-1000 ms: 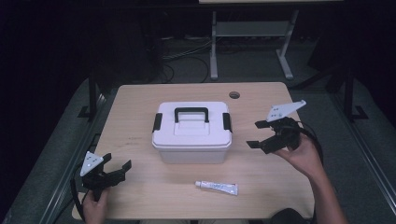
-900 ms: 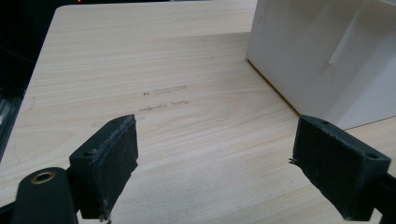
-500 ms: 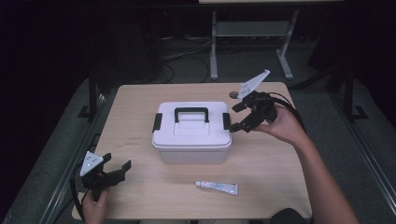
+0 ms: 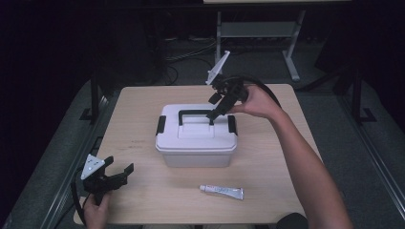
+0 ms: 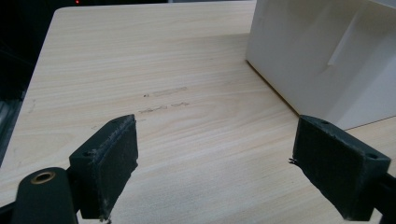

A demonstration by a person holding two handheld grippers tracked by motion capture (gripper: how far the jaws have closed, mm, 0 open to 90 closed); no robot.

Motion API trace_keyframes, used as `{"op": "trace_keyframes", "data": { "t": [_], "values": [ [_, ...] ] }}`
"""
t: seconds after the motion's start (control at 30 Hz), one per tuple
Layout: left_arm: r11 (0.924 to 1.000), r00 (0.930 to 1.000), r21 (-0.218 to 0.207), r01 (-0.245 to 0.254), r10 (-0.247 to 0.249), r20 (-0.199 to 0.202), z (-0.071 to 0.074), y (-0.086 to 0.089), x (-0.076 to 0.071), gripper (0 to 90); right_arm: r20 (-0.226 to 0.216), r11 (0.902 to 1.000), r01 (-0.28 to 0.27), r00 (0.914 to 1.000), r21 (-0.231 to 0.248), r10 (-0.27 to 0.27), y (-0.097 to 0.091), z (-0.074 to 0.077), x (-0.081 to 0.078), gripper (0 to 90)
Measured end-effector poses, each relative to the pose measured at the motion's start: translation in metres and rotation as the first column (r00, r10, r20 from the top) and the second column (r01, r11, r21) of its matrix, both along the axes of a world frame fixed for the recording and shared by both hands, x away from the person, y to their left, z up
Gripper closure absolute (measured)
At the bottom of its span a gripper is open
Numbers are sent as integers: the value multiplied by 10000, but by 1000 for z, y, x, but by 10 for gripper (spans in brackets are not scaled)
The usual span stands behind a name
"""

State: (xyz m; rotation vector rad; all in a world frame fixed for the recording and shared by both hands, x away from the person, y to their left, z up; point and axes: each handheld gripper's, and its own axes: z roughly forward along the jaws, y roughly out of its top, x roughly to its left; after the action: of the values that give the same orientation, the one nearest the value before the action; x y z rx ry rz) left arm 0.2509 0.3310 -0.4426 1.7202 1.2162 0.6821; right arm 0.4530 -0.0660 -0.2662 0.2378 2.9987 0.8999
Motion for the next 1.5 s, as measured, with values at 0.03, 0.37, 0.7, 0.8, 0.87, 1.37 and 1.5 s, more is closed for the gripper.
{"op": "trace_keyframes", "data": {
  "t": [0.03,0.37,0.7,0.8,0.87,1.37,1.5],
  "values": [
    [10000,10000,-30,-29,29,17,0,0,0,134,0,10000,0,10000,0,0,0,0,0,312],
    [9999,9999,-69,-98,98,19,0,4,0,134,-674,9946,-746,9953,-716,698,42,-13,20,514],
    [10000,10000,-56,-70,70,0,0,3,0,134,-1021,9905,-1159,9889,-742,1081,51,-19,21,771],
    [10000,10000,-35,-56,56,13,0,2,0,134,-1051,9900,-1203,9881,-740,1122,51,-19,20,821],
    [10000,10000,-34,-61,61,19,0,2,0,134,-1013,9896,-1254,9878,-712,1179,52,-19,19,830],
    [9999,9999,-22,-119,119,-13,0,5,0,134,-936,9886,-1386,9867,-588,1328,52,-16,16,843],
    [9999,9999,0,-105,105,17,0,4,0,134,-876,9902,-1301,9882,-502,1254,50,-14,16,843]
  ]
}}
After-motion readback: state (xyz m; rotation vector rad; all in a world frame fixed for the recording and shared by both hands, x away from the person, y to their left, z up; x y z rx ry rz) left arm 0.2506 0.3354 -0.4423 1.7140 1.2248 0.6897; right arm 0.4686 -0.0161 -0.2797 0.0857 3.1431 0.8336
